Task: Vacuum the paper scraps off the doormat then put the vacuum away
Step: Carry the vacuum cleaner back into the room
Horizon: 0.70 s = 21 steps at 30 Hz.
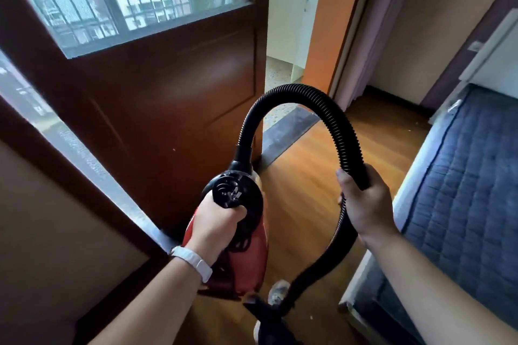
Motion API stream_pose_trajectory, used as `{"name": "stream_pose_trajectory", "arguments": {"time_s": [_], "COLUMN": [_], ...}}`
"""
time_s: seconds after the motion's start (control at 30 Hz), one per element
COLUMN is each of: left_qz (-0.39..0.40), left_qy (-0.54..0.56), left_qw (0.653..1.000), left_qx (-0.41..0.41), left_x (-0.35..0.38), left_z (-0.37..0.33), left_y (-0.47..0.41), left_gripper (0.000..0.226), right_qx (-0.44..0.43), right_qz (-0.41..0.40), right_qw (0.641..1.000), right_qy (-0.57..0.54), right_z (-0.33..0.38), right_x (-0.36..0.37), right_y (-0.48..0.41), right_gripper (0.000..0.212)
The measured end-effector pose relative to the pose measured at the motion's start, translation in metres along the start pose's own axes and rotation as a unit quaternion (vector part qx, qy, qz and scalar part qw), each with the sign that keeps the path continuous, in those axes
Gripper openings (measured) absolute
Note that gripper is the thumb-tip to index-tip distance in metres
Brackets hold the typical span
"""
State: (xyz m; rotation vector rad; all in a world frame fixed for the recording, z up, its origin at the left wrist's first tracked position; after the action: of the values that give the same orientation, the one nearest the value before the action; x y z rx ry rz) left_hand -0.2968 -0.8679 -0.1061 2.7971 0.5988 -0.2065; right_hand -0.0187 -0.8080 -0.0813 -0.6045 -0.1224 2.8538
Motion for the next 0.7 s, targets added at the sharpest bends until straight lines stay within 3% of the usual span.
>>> {"name": "stream_pose_trajectory", "arguments": {"time_s": [0.13, 0.37, 0.6, 0.7], "left_qz": [0.000, 0.001, 0.016, 0.046], "left_qy": [0.008, -0.025, -0.035, -0.026], "left_qw": [1.000, 1.000, 0.999, 0.998], "left_qx": [-0.028, -0.003, 0.024, 0.032], "left_x": [0.028, 0.074, 0.112, 0.139], "left_z": [-0.011, -0.065, -0.111, -0.124], "left_y": [-0.060, -0.157, -0.242, -0.285], "left_gripper": [0.023, 0.024, 0.031, 0.038], "right_qx": [0.017, 0.030, -0.011, -0.012], "right_qz": [-0.004, -0.019, -0.045, -0.065], "right_qw": [1.000, 0.997, 0.998, 0.998], "right_qy": [-0.023, -0.065, -0.032, -0.015], "right_z": [-0.022, -0.022, -0.003, -0.006], "right_x": [0.028, 0.067, 0.061, 0.056], "right_y": [-0.057, -0.171, -0.267, -0.303], "right_gripper": [0.019, 0.013, 0.028, 0.025]}}
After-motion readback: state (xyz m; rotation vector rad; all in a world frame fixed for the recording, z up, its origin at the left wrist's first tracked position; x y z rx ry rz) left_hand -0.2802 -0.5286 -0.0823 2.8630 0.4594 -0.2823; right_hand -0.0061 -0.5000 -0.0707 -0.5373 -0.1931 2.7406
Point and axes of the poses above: each hand's wrist, its own y-axis away from the middle knuckle, its own x-axis out of the palm, z = x × y, the point moved 6 cm from there along -y, towards the middle knuckle, and after that the axes turned 9 degrees about y, right-handed, at the moved point
